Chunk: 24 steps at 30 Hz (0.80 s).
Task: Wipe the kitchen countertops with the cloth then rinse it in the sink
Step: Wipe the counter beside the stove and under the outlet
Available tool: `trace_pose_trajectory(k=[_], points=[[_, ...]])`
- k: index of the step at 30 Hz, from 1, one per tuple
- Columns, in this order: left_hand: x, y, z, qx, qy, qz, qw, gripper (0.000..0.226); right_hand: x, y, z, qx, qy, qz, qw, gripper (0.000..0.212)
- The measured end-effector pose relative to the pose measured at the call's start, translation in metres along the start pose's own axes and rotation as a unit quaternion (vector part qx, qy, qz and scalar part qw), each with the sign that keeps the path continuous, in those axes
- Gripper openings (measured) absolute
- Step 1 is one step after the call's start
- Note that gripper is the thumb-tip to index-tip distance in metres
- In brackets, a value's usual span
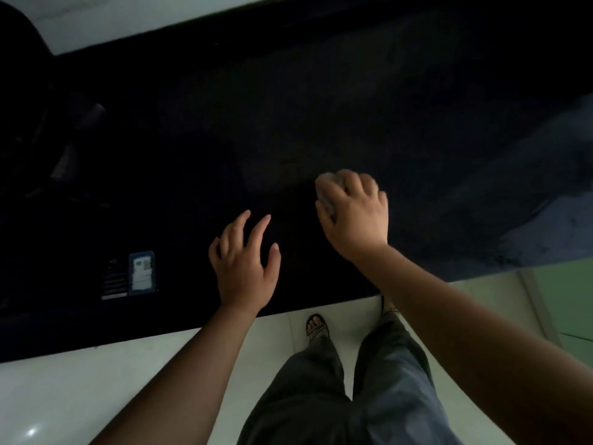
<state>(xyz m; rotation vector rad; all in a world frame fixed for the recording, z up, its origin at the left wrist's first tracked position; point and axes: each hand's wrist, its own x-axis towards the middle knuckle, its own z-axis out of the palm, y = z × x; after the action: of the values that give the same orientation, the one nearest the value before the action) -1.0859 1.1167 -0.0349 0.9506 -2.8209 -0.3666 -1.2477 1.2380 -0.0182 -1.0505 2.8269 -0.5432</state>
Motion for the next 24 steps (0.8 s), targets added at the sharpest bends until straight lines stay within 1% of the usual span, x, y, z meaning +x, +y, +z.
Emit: trace_pose_trajectory(k=[2, 4, 5, 7, 9, 11, 12, 14, 19, 21, 24], points=[[0.0, 0.0, -0.001, 0.0, -0.004, 0.0, 1.0, 0.047, -0.032, -0.002, -0.002, -0.003, -0.019, -0.057, 0.998, 0.041], [0.0, 0.0, 0.0, -0.002, -0.004, -0.002, 1.0, 0.047, -0.056, 0.007, -0.007, -0.012, -0.031, -0.08, 0.996, 0.042], [0.0, 0.001, 0.0, -0.003, -0.003, -0.002, 1.0, 0.047, -0.061, 0.016, -0.011, -0.018, -0.035, -0.078, 0.996, 0.043], [-0.001, 0.0, 0.0, -0.003, 0.001, 0.0, 1.0, 0.047, -0.056, 0.033, -0.019, -0.018, -0.028, -0.028, 0.999, 0.043], [-0.001, -0.001, 0.0, -0.003, 0.005, 0.002, 1.0, 0.046, -0.035, 0.038, -0.021, -0.007, 0.0, 0.061, 0.998, 0.042], [0.0, 0.0, 0.0, -0.004, 0.006, 0.003, 1.0, 0.046, -0.007, 0.029, -0.017, 0.006, 0.029, 0.143, 0.989, 0.041], [0.0, 0.0, 0.0, -0.004, 0.008, 0.003, 1.0, 0.046, 0.004, 0.021, -0.014, 0.006, 0.033, 0.16, 0.987, 0.041], [-0.001, 0.0, 0.0, -0.003, 0.011, 0.004, 1.0, 0.046, 0.015, 0.002, -0.005, -0.002, 0.023, 0.141, 0.99, 0.043], [0.0, -0.001, 0.0, 0.001, 0.007, 0.004, 1.0, 0.047, -0.022, -0.018, 0.005, -0.028, -0.012, -0.006, 1.0, 0.046], [0.0, 0.001, -0.004, -0.001, -0.001, 0.001, 1.0, 0.047, -0.044, -0.013, 0.001, -0.029, -0.02, -0.025, 0.999, 0.046], [-0.001, 0.004, -0.01, -0.014, -0.02, 0.0, 1.0, 0.046, -0.066, -0.006, -0.009, -0.018, -0.043, -0.008, 0.999, 0.045]])
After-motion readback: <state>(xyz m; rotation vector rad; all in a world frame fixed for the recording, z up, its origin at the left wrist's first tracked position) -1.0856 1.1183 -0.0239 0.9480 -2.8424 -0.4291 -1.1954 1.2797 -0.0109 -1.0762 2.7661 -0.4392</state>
